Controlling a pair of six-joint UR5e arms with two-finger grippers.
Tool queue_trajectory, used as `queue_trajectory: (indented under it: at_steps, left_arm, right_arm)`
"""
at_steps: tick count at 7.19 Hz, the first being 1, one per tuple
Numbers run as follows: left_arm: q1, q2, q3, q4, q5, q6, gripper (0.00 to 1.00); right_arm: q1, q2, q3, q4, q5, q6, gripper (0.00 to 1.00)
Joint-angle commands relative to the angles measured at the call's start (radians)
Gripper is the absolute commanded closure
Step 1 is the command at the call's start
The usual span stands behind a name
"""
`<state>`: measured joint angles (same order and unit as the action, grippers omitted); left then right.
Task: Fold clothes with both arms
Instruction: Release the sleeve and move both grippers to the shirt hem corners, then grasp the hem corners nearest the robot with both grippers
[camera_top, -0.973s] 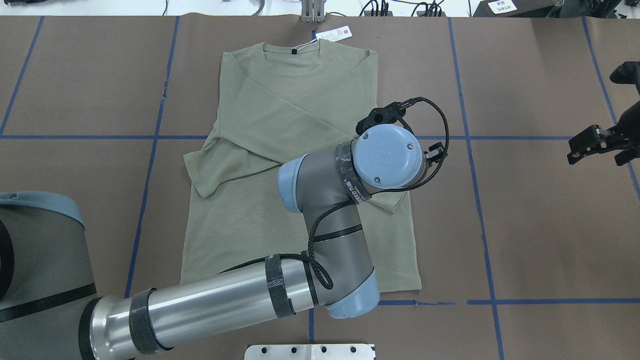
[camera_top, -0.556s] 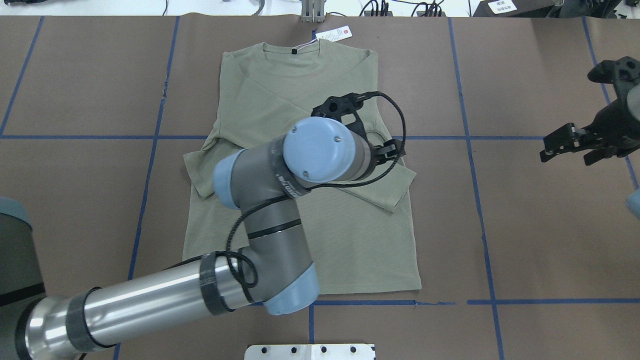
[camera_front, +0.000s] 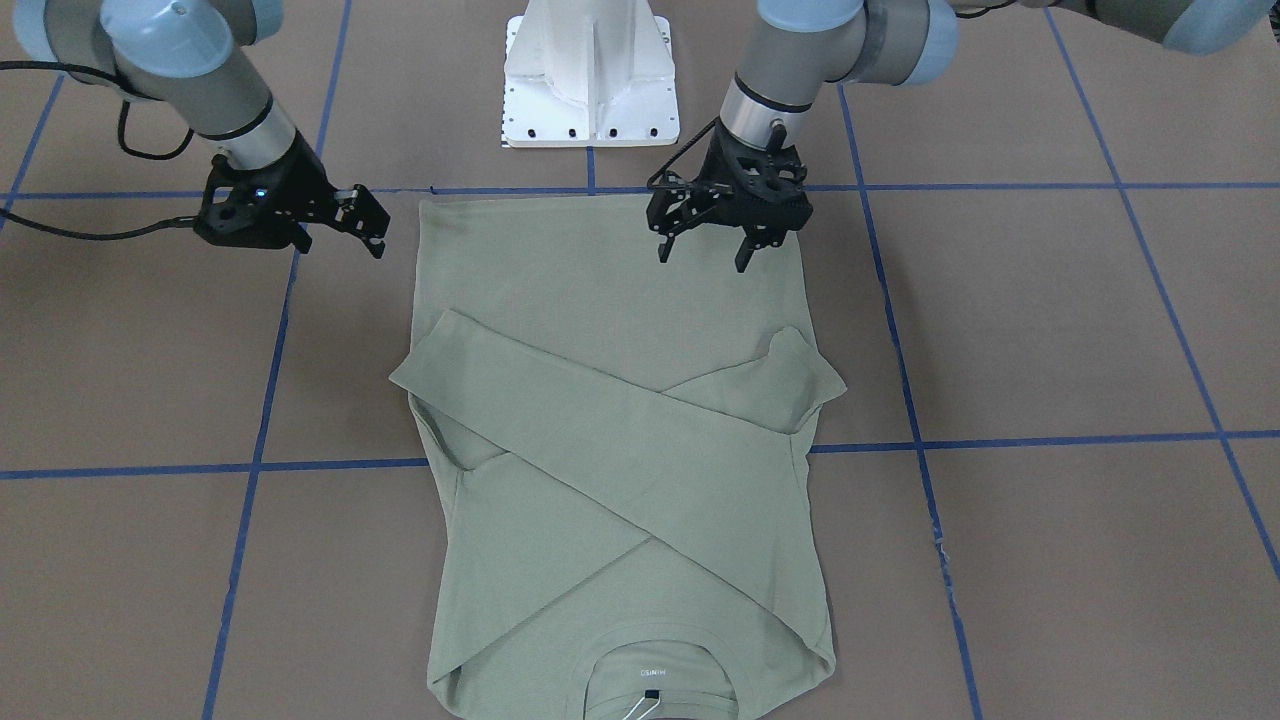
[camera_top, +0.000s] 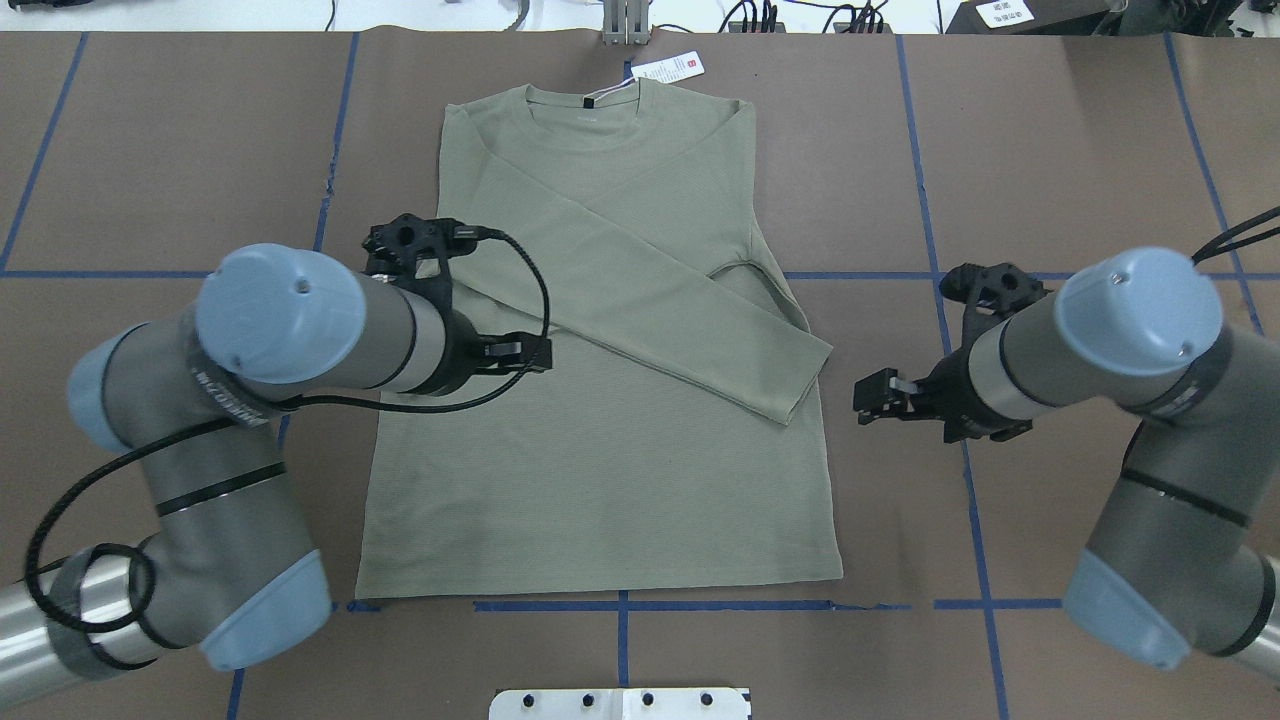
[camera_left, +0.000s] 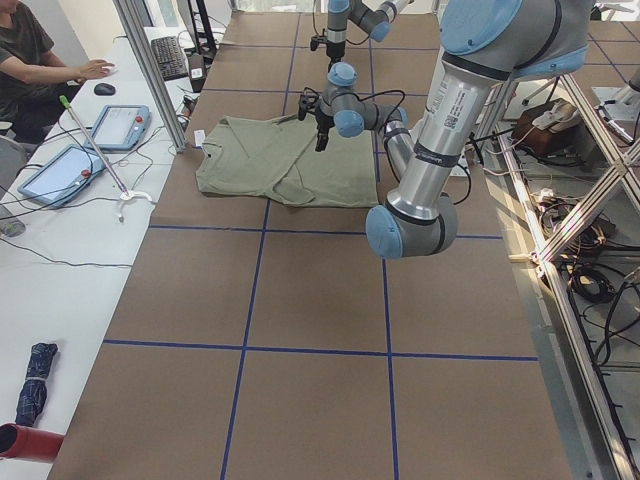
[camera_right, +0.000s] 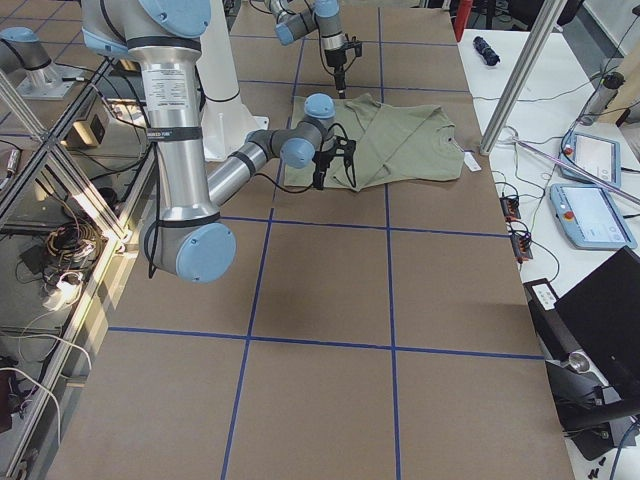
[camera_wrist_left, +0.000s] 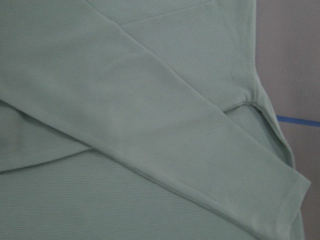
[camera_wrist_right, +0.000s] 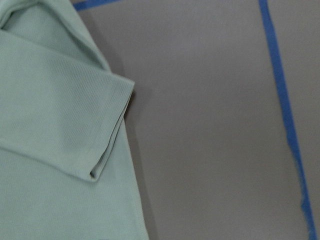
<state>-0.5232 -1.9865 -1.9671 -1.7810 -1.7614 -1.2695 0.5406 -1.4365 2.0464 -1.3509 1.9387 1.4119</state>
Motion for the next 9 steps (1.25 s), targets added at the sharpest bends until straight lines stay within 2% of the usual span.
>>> queue_trajectory:
  at_steps: [1,3,9]
  left_arm:
    - [-0.003,0.212,-0.158,-0.008,-0.003,0.013,0.0]
    - [-0.003,0.207,-0.168,-0.008,-0.003,0.01,0.0]
    - [0.003,0.189,-0.165,-0.009,-0.001,0.007,0.0]
  right_arm:
    - [-0.237,0.005,0.02,0.003,-0.174,0.168,0.0]
    - [-0.286,0.004,0.014,0.003,-0.187,0.17,0.0]
    - [-0.3,0.005,-0.041,0.003,-0.184,0.153,0.01]
